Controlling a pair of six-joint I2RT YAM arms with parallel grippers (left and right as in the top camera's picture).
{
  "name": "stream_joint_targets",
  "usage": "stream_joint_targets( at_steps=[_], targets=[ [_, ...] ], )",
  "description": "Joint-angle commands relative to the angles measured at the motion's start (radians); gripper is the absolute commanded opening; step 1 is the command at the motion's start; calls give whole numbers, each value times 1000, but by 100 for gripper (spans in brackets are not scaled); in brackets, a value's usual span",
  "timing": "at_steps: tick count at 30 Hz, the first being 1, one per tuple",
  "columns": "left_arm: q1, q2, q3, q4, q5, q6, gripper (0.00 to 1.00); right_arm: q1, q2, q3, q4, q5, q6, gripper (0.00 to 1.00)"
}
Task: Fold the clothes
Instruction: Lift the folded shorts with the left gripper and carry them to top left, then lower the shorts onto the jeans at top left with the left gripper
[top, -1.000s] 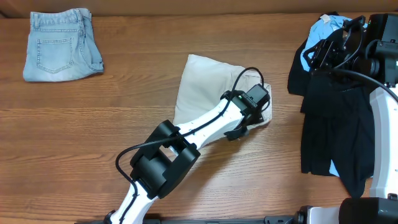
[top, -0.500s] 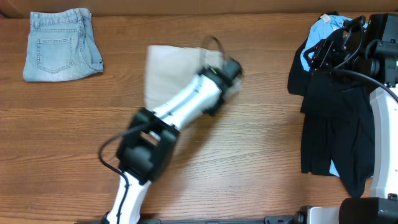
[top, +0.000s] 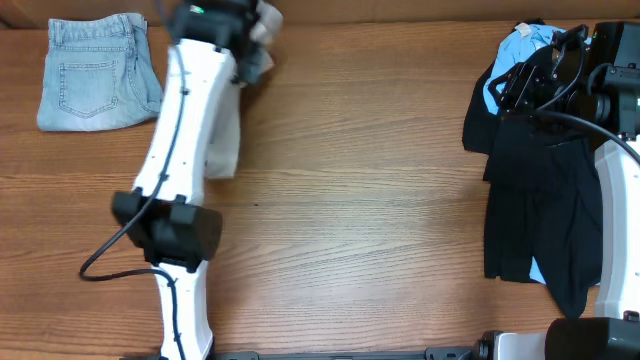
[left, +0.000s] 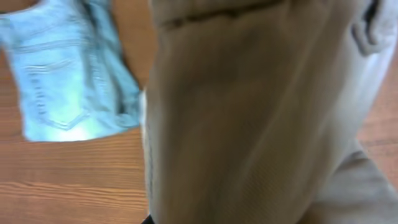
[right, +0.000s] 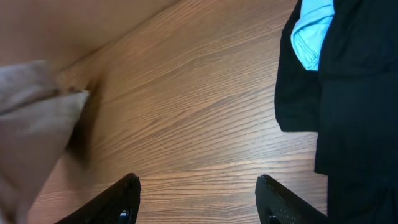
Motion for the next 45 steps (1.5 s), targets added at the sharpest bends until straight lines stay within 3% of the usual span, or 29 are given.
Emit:
stream_joint_targets(
  at_steps=[1,9,21,27,36,45],
  targets=[
    [87,-10,155,-27,24,-21,4,-6,-5,11,2,10,-4,63],
    [266,-10,297,-79,35,-21,4,-6,-5,11,-9,10,-4,63],
    [526,-12,327,-54,87,-25,4,-5,-3,11,-32,10,-4,63],
    [621,-12,327,25,108,0,4,-5,5,11,-45,10,-4,63],
    [712,-9,307,183,2,-22,4,-5,9,-11,-59,39,-4,63],
    [784,-9,126,371,-29,-21,4,-5,13,-11,-79,55,-4,63]
  ],
)
